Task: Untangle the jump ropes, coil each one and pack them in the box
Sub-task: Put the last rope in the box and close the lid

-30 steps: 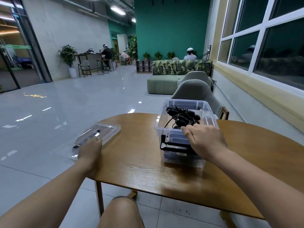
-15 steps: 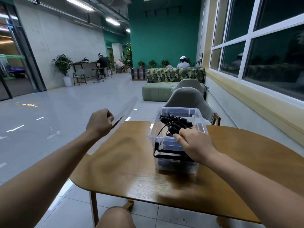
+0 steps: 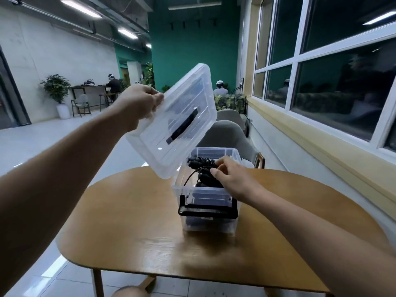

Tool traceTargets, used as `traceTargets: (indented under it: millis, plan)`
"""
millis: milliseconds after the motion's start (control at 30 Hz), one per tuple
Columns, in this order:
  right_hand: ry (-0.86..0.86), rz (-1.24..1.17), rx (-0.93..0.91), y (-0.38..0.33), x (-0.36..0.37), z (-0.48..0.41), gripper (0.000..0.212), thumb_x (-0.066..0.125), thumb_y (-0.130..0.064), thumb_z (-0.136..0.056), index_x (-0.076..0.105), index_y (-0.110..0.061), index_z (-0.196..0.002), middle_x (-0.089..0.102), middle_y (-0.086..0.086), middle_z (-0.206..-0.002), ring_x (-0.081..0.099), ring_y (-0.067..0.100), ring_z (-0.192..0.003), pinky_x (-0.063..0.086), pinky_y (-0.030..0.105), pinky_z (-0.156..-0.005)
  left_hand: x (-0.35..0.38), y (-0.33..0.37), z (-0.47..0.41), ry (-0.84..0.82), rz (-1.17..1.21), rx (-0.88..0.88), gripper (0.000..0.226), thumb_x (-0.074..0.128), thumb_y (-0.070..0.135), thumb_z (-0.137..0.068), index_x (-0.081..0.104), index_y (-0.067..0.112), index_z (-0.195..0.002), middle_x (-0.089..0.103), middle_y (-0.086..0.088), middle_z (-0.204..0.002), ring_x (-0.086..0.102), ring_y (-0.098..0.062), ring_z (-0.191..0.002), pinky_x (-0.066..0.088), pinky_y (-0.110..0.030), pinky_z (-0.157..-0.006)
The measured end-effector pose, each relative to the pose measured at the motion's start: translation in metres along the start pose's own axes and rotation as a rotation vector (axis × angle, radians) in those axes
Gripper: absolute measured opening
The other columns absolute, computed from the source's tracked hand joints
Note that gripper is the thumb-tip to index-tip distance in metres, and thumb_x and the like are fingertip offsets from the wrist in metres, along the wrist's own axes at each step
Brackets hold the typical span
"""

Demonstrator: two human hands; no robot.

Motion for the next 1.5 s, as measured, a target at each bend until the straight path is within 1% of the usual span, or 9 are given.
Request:
traceTargets:
  millis: [200, 300, 433, 600, 800, 933, 1033, 1167, 1500]
  plan:
    - [0.031, -0.148, 0.145, 0.012, -0.005, -0.012, 0.052, 0.054, -0.049, -0.108, 0.049, -0.019, -0.15, 0.067, -0.006, -0.118, 0.062, 0.022, -0.117, 0.047, 0.041, -0.105, 0.006, 0.005, -0.015, -0.016, 0.178, -0.108, 0.015, 0.077, 0.028, -0.096, 0.082, 0.014, -0.091, 0.077, -0.01, -0.097, 0.064, -0.027, -0.091, 0.058, -0.037, -0.085]
    - [0.0, -0.236, 0.235, 0.02, -0.006, -0.014, 0.063, 0.053, -0.058, -0.104, 0.043, -0.021, -0.154, 0.064, -0.003, -0.124, 0.062, 0.024, -0.119, 0.048, 0.046, -0.108, 0.014, 0.003, -0.017, -0.077, 0.327, -0.192, 0.02, 0.069, 0.024, -0.102, 0.079, 0.008, -0.11, 0.077, -0.009, -0.109, 0.07, -0.023, -0.096, 0.059, -0.038, -0.099]
    - [0.035, -0.421, 0.288, 0.031, -0.008, -0.021, 0.065, 0.053, -0.067, -0.096, 0.05, -0.021, -0.141, 0.068, 0.01, -0.12, 0.066, 0.022, -0.106, 0.058, 0.047, -0.098, 0.029, -0.009, -0.018, -0.14, 0.576, -0.31, 0.021, 0.06, 0.017, -0.107, 0.07, 0.012, -0.089, 0.065, 0.0, -0.074, 0.062, -0.009, -0.055, 0.055, -0.021, -0.055]
    - [0.052, -0.738, 0.349, 0.042, -0.016, -0.027, 0.034, 0.05, -0.038, -0.112, 0.051, -0.016, -0.138, 0.061, 0.013, -0.091, 0.058, 0.023, -0.073, 0.054, 0.041, -0.068, 0.059, -0.037, -0.01, -0.162, 0.607, -0.348, 0.03, 0.045, 0.015, -0.113, 0.061, 0.008, -0.089, 0.056, -0.001, -0.065, 0.053, -0.008, -0.048, 0.049, -0.018, -0.044]
    - [0.246, -0.397, 0.34, 0.064, -0.051, -0.019, 0.033, 0.061, -0.045, -0.103, 0.065, -0.021, -0.125, 0.07, -0.001, -0.113, 0.069, 0.023, -0.096, 0.058, 0.04, -0.072, 0.083, -0.084, 0.006, -0.026, 0.358, -0.341, 0.027, 0.043, -0.005, -0.1, 0.068, -0.007, -0.09, 0.065, -0.014, -0.074, 0.063, -0.019, -0.051, 0.05, -0.024, -0.041]
    - [0.249, -0.249, 0.353, 0.068, -0.054, -0.015, 0.027, 0.063, -0.039, -0.099, 0.07, -0.013, -0.101, 0.069, 0.001, -0.089, 0.058, 0.024, -0.074, 0.045, 0.038, -0.066, 0.106, -0.124, 0.015, -0.025, 0.254, -0.44, 0.036, 0.062, 0.041, -0.104, 0.069, 0.005, -0.102, 0.069, -0.012, -0.092, 0.068, -0.029, -0.076, 0.057, -0.033, -0.063]
    - [0.216, -0.105, 0.352, 0.066, -0.051, -0.01, 0.034, 0.062, -0.035, -0.099, 0.062, -0.005, -0.084, 0.058, 0.003, -0.075, 0.05, 0.022, -0.067, 0.037, 0.035, -0.062, 0.114, -0.15, 0.015, -0.083, 0.049, -0.434, 0.047, 0.071, 0.048, -0.094, 0.073, 0.001, -0.1, 0.075, -0.019, -0.102, 0.073, -0.034, -0.087, 0.059, -0.039, -0.074]
    - [0.173, -0.012, 0.362, 0.069, -0.045, -0.012, 0.033, 0.058, -0.031, -0.099, 0.044, -0.013, -0.075, 0.045, 0.006, -0.074, 0.038, 0.022, -0.066, 0.03, 0.037, -0.062, 0.12, -0.166, 0.017, -0.076, -0.055, -0.418, 0.045, 0.071, 0.047, -0.093, 0.073, 0.003, -0.096, 0.072, -0.016, -0.097, 0.068, -0.031, -0.082, 0.053, -0.037, -0.068]
    - [0.091, 0.086, 0.387, 0.081, -0.035, -0.026, 0.032, 0.054, -0.036, -0.101, 0.047, -0.014, -0.079, 0.05, 0.005, -0.077, 0.045, 0.023, -0.069, 0.033, 0.037, -0.063, 0.125, -0.181, 0.02, -0.039, -0.173, -0.358, 0.034, 0.067, 0.037, -0.094, 0.062, 0.008, -0.078, 0.051, -0.011, -0.074, 0.048, -0.027, -0.068, 0.036, -0.034, -0.063]
Point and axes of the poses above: each hand's wrist, its own z-axis away from the middle knuckle, its own x-axis out of the palm, y = z × x, the point moved 7 cm from there along -z, towards the middle knuckle
